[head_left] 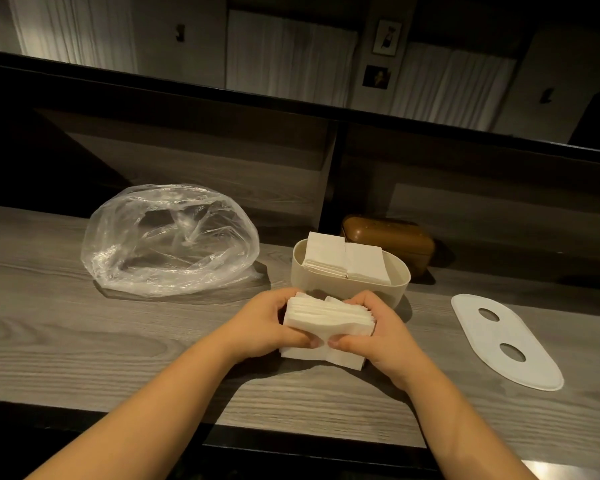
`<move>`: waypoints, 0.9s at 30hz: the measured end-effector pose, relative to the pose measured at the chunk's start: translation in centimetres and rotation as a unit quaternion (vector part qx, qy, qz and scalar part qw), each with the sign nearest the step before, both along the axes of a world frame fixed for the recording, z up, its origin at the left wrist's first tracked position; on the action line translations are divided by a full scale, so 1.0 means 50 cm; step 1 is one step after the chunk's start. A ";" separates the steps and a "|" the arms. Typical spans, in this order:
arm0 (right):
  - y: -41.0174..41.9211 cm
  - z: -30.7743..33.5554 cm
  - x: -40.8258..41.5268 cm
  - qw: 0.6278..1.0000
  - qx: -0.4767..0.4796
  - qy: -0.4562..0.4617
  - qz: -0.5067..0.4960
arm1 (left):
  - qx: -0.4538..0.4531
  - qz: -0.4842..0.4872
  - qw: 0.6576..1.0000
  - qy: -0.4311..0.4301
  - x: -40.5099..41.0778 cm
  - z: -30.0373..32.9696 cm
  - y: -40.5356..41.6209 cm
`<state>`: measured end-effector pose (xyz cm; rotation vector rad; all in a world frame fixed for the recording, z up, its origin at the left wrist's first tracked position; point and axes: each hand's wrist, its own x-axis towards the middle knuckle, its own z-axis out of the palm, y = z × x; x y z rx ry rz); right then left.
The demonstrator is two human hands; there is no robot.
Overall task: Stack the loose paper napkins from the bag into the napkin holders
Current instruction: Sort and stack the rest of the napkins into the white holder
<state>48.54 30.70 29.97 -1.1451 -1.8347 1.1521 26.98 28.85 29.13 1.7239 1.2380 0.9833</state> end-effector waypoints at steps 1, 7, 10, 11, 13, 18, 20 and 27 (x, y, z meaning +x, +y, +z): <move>-0.001 0.002 0.000 1.000 -0.001 -0.005 0.004 | -0.004 -0.006 1.000 0.000 0.000 0.000 -0.001; -0.005 0.014 -0.001 0.997 -0.041 0.072 0.001 | -0.033 -0.006 0.998 -0.061 -0.001 0.008 -0.007; -0.008 0.027 -0.005 0.995 -0.060 0.075 -0.017 | -0.046 0.012 0.997 -0.066 0.005 0.023 -0.009; -0.009 0.035 -0.005 0.995 -0.070 0.069 -0.023 | -0.055 0.016 0.996 -0.070 0.005 0.030 -0.008; -0.007 0.061 -0.001 0.995 -0.083 0.054 -0.024 | -0.066 0.022 0.996 -0.058 0.006 0.053 -0.006; 0.021 0.176 0.021 0.994 -0.031 -0.106 0.001 | -0.055 -0.023 0.998 0.007 0.020 0.188 0.026; 0.052 0.219 0.029 0.989 -0.037 -0.143 -0.009 | -0.046 -0.021 0.998 0.045 0.033 0.252 0.065; 0.164 0.236 0.038 0.980 -0.117 -0.102 -0.120 | -0.002 0.029 0.995 0.098 0.133 0.302 0.245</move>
